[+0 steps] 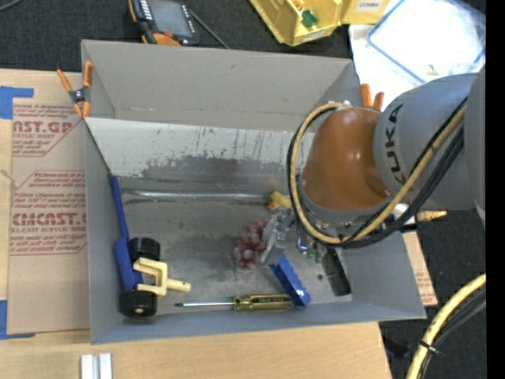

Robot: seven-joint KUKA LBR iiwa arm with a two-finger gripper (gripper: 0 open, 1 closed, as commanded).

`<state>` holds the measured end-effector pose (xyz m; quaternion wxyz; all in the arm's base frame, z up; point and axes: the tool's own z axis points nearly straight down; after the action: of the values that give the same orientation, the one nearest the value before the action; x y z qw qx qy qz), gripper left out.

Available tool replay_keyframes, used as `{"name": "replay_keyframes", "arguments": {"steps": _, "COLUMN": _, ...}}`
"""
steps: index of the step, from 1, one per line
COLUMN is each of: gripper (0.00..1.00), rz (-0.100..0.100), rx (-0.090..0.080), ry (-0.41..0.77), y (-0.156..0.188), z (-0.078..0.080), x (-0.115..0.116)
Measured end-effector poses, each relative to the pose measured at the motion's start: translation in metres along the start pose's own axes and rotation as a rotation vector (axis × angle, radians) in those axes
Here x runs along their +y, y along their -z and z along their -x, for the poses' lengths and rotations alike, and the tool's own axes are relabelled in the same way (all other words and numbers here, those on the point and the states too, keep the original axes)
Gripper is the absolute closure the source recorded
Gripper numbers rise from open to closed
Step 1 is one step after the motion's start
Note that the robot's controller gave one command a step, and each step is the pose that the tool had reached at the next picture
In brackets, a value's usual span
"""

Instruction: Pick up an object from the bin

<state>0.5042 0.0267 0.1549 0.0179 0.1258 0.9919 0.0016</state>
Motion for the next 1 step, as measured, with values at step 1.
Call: {"name": "replay_keyframes", "arguments": {"steps": 1, "gripper": 1.00, "rz": 0.005, "rx": -0.007, "ry": -0.038, "y": -0.0044, "z": -0.0103, "x": 0.0459}}
